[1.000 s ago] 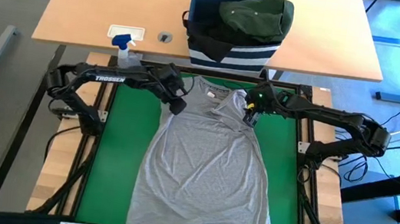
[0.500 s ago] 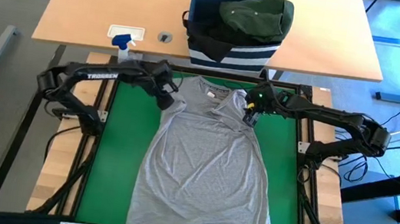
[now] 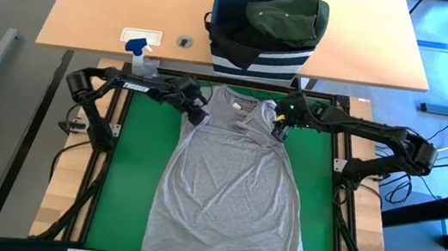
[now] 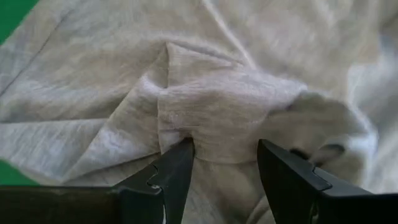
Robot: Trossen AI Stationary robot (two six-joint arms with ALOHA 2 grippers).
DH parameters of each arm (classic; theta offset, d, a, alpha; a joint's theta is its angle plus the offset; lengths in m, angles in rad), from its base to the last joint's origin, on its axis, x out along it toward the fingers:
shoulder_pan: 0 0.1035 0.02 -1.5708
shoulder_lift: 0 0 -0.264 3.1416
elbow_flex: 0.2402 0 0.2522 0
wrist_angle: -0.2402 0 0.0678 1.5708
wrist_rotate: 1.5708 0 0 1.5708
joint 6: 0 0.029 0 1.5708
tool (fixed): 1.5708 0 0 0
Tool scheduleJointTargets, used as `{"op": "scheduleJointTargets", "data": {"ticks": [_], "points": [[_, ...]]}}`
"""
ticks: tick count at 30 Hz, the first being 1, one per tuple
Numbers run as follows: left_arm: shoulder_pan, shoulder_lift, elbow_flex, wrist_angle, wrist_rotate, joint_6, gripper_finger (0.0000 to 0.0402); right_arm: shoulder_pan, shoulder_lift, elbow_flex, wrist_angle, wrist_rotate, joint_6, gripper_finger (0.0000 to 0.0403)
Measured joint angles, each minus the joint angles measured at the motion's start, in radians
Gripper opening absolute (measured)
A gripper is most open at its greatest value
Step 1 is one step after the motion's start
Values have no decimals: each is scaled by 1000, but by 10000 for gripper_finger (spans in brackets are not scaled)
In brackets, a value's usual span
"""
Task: Fold Laundry from Bin
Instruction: Fold the gray shirt
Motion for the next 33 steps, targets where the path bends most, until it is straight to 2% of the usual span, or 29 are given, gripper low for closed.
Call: {"op": "scheduleJointTargets", "data": {"ticks": [2, 6, 8, 11, 15, 17, 21, 27, 30, 33], "points": [[0, 21, 0, 74, 17, 1, 176, 0, 0, 0, 0, 0, 0, 225], [0, 50, 0, 237, 128, 8, 176, 0, 0, 0, 0, 0, 0, 225], [0, 47, 3, 246, 143, 27, 176, 0, 0, 0, 0, 0, 0, 225], [10, 16, 20, 117, 86, 34, 176, 0, 0, 0, 0, 0, 0, 225], [35, -50, 41, -83, -91, 62, 176, 0, 0, 0, 0, 0, 0, 225], [44, -69, 41, -135, -149, 80, 176, 0, 0, 0, 1, 0, 0, 225], [58, -75, 40, -141, -145, 106, 176, 0, 10, 0, 9, -12, 0, 225], [58, -36, 39, -83, -118, 112, 176, 0, 79, 0, 36, -122, 0, 225], [60, -17, 39, -152, -176, 112, 176, 0, 123, 0, 44, -147, -3, 225], [62, -10, 40, -222, -230, 112, 176, 0, 161, 0, 44, -129, -18, 225]]}}
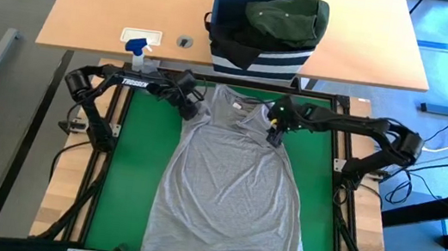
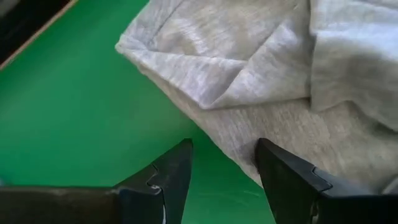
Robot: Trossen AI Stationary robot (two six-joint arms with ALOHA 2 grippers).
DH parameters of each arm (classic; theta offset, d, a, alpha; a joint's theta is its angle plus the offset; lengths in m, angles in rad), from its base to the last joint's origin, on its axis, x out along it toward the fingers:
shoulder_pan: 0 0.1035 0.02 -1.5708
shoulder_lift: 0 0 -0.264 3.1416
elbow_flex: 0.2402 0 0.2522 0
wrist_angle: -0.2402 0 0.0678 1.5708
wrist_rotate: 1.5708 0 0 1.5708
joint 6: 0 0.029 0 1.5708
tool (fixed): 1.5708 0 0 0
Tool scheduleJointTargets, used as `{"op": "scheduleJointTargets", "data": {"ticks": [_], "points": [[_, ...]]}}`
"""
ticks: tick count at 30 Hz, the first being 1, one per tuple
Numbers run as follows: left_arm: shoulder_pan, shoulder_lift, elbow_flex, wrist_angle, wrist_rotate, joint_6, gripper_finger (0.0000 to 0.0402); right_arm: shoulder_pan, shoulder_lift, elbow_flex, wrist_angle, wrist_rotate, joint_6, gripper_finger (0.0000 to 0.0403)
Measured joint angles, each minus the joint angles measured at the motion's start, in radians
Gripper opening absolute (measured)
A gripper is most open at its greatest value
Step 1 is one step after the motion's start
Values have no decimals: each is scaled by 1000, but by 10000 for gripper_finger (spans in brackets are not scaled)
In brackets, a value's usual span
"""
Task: Fold Laundry from Bin
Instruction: Fold the gray shirt
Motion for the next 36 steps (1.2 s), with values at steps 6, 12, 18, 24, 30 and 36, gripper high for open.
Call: {"op": "scheduleJointTargets", "data": {"ticks": [6, 12, 18, 24, 30, 36], "points": [[5, -16, 3, -168, -44, -7, 176, 0, 49, 0, 3, 8, -20, 225], [-3, -117, 30, -204, 30, -19, 176, 0, 58, 0, 18, 8, -20, 225], [17, -199, 119, -179, 195, 23, 176, 0, 58, 0, 35, 8, -22, 225], [80, -115, 123, -207, 307, 110, 176, 0, 58, 0, 62, 8, -24, 225], [84, -15, 123, -196, 345, 272, 176, 0, 58, 0, 63, 8, -20, 225], [82, 30, 124, -146, 298, 344, 174, 0, 58, 0, 62, 8, -18, 225]]}}
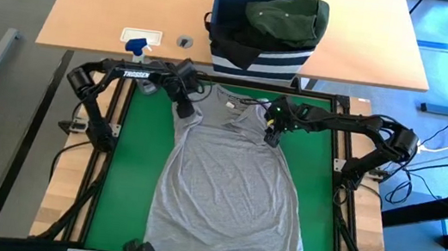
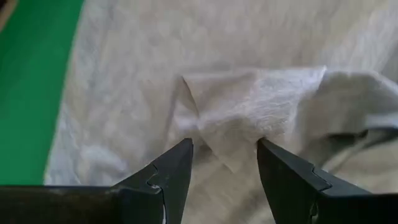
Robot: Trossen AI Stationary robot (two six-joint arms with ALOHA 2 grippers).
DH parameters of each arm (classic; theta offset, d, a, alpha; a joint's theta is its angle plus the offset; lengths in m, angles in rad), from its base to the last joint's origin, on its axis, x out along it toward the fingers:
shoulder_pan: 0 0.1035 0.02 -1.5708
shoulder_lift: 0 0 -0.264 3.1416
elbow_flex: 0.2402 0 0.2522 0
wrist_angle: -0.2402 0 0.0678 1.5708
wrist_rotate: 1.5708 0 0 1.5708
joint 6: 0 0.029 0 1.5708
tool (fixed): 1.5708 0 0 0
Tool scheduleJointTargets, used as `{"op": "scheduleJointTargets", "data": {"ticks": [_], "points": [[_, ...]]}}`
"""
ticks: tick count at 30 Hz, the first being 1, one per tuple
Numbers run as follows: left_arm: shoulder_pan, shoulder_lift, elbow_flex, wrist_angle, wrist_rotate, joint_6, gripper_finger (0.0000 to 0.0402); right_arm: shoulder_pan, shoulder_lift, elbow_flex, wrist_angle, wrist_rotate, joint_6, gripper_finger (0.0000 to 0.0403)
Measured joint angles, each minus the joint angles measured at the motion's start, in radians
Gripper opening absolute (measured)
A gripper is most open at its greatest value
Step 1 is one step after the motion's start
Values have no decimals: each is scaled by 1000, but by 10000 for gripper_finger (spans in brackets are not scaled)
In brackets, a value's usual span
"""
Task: Fold Laundry from Bin
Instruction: Fold the gray shirt
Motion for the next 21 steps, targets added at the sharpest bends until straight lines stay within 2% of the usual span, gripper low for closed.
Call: {"op": "scheduleJointTargets", "data": {"ticks": [4, 12, 21], "points": [[-1, 0, 0, 43, 27, 44, 138, 0, 0, 0, 0, 0, 5, 225], [0, 0, 0, 57, 61, 120, 9, 0, 0, 0, -1, 0, 13, 225], [-12, 0, 113, 58, 44, 93, 2, 0, 0, 0, -1, 0, 13, 225]]}}
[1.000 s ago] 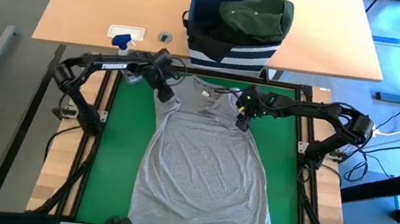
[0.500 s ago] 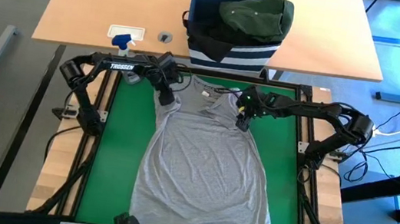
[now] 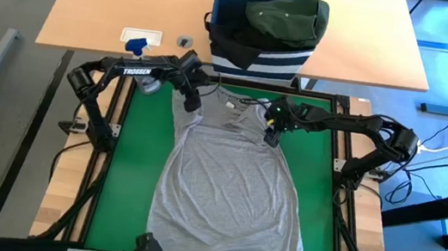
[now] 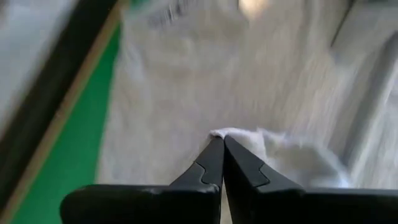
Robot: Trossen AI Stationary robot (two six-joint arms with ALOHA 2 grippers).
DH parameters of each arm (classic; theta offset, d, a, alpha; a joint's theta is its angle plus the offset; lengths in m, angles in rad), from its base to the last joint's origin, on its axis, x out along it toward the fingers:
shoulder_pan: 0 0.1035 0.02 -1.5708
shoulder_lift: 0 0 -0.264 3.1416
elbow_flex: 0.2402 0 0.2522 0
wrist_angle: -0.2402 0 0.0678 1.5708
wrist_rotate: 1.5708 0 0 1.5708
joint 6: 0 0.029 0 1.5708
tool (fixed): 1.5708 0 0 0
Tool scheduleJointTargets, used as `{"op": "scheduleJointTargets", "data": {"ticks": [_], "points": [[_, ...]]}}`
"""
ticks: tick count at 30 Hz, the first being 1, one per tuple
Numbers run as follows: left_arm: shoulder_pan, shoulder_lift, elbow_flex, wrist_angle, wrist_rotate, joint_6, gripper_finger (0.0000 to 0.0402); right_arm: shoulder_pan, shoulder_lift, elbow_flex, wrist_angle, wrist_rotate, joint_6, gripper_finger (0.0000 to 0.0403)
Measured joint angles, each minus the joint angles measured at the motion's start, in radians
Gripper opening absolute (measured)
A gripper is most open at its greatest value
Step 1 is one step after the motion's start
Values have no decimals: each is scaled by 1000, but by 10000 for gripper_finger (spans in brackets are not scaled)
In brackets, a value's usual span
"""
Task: Fold Laundry from Bin
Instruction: Fold the gray shirt
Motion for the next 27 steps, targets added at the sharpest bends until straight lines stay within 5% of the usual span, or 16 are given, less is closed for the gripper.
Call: {"op": "scheduleJointTargets", "data": {"ticks": [27], "points": [[-60, 83, 58, 241, -3, -24, 0, 0, 0, 0, 0, 0, 0, 225]]}}
